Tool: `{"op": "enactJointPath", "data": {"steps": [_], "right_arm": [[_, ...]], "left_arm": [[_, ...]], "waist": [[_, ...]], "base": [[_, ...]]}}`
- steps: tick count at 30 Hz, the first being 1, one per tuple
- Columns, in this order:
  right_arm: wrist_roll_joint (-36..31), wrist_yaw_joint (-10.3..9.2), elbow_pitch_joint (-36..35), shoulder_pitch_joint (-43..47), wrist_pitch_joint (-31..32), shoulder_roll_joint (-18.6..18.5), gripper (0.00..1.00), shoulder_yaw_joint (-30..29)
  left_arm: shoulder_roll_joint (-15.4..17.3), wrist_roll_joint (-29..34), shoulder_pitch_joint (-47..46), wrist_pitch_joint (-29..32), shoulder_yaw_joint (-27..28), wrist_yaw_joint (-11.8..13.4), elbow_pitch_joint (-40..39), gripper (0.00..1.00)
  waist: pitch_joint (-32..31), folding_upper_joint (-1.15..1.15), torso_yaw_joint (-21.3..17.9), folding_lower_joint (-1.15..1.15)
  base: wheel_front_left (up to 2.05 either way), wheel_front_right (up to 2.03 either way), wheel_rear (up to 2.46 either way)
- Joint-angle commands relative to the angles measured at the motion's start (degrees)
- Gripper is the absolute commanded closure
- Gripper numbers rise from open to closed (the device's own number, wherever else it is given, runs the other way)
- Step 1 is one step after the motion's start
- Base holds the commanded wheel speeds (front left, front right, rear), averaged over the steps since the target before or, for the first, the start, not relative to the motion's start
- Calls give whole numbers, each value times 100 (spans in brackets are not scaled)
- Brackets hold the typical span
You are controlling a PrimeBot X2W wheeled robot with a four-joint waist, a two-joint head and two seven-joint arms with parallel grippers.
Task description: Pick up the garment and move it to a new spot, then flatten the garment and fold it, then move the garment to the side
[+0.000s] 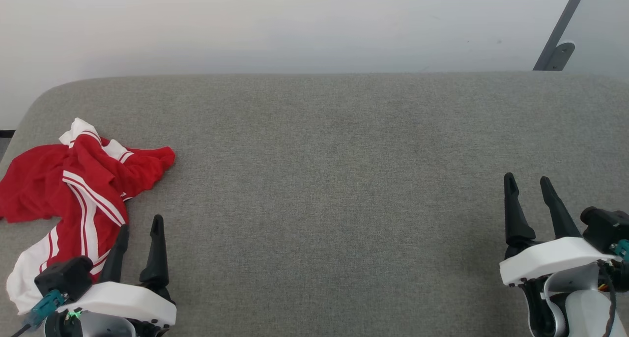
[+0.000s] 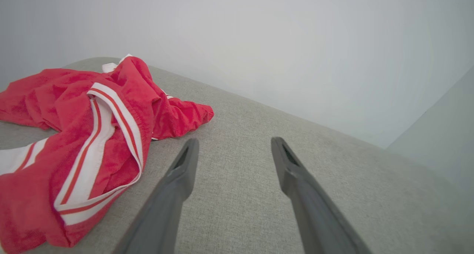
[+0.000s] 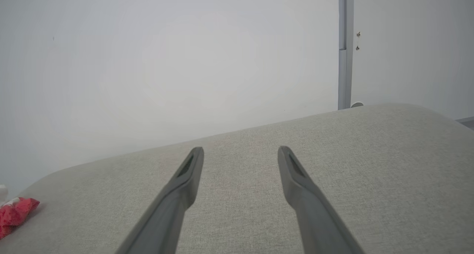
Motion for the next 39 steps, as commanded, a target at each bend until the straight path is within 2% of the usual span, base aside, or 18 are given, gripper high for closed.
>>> {"op": "enactJointPath", "data": {"steps": [1, 14, 32, 39], "right_arm": [[-149, 9, -57, -66, -59, -4, 0, -15], [-854, 9, 14, 4, -267, 38, 0, -6], [-1153, 8, -51, 118, -488, 88, 0, -139], [-1335, 8, -50, 96, -563, 91, 0, -140]], "left_arm": [[45, 149, -9, -62, -13, 24, -77, 0], [90, 892, 11, -268, -85, 60, -107, 0], [-7, 1508, 41, -490, 92, -183, 48, 0], [-42, 1758, -56, -561, 70, -223, 142, 0]], "waist": [[2, 0, 2, 0], [70, 0, 32, 0], [160, 0, 77, 0], [167, 0, 264, 0]], "base": [[0, 0, 0], [0, 0, 0], [0, 0, 0], [0, 0, 0]]}}
